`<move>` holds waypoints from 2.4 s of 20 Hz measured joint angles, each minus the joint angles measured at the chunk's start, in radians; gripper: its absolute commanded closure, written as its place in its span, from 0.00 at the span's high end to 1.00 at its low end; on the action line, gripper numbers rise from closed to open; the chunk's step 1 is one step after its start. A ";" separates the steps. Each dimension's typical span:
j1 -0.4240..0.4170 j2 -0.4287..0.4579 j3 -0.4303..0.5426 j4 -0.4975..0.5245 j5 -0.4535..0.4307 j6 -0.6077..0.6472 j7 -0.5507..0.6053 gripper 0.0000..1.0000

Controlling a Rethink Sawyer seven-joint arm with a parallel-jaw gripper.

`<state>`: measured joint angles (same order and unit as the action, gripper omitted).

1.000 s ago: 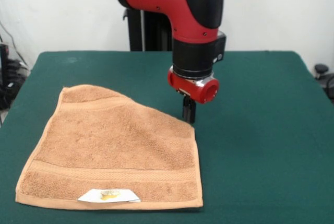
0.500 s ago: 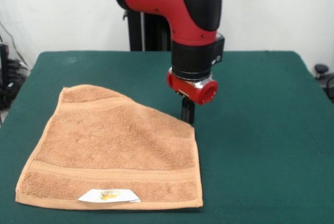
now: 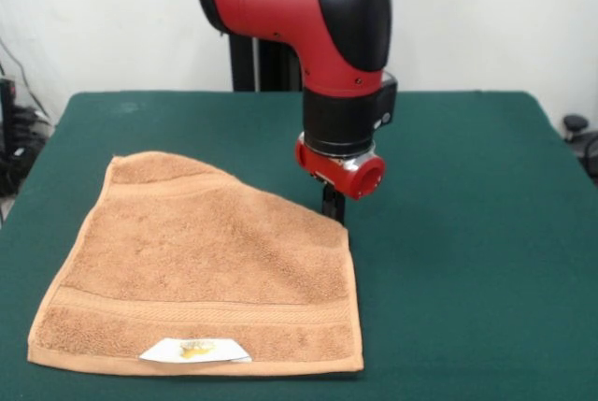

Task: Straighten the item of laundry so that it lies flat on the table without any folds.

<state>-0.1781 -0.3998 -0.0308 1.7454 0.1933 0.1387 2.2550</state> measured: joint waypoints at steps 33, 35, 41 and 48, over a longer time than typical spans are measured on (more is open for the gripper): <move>-0.127 -0.015 0.054 -0.002 -0.060 0.034 0.000 0.00; -0.148 -0.024 0.054 -0.002 -0.062 0.034 0.000 0.00; -0.184 -0.056 0.054 -0.003 -0.077 0.034 0.000 0.00; -0.197 -0.086 0.052 -0.004 -0.111 0.034 0.000 0.00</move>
<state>-0.3750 -0.4856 0.0212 1.7409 0.0825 0.1727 2.2550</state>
